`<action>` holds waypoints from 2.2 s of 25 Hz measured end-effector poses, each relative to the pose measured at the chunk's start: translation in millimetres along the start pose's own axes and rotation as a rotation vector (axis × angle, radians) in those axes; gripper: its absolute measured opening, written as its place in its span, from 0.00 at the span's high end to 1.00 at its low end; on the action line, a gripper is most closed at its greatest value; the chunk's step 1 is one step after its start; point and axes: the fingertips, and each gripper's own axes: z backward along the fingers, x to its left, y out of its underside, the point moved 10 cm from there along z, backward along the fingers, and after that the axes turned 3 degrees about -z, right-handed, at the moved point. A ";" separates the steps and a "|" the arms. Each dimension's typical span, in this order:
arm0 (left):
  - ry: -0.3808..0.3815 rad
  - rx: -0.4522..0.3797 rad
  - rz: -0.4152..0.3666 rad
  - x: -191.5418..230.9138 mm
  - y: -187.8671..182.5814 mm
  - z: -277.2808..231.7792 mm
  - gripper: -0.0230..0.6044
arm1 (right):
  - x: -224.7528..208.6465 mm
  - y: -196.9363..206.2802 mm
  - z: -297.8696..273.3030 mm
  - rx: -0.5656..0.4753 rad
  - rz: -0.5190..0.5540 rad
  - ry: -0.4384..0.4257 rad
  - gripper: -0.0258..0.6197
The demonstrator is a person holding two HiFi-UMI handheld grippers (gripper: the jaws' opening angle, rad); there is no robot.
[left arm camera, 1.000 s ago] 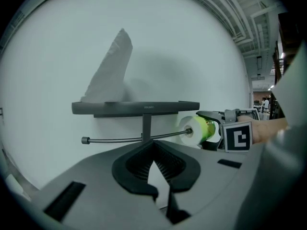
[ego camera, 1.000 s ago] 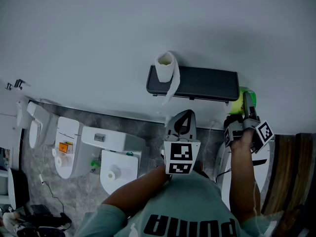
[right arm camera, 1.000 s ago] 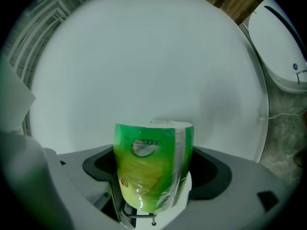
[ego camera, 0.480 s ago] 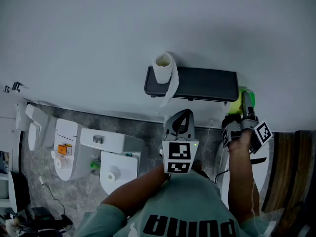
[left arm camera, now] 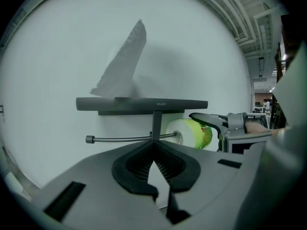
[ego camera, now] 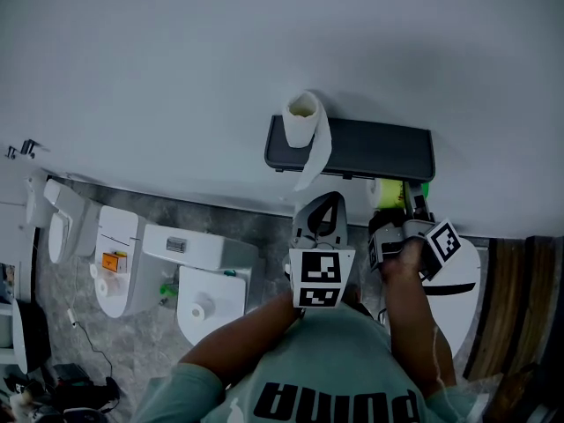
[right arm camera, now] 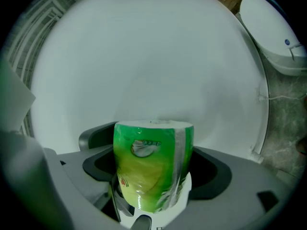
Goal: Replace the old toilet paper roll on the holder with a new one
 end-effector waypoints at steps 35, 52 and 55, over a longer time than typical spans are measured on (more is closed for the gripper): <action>0.049 0.014 0.000 28.3 7.7 -2.5 0.95 | 2.8 36.7 -17.9 -0.122 0.016 -0.049 0.29; 0.068 0.022 -0.011 22.2 10.7 -4.4 0.95 | -13.3 31.9 -9.8 -0.102 0.090 -0.121 0.29; 0.070 0.024 -0.016 20.4 10.6 -3.7 0.95 | -15.6 32.4 -7.2 -0.094 0.078 -0.130 0.28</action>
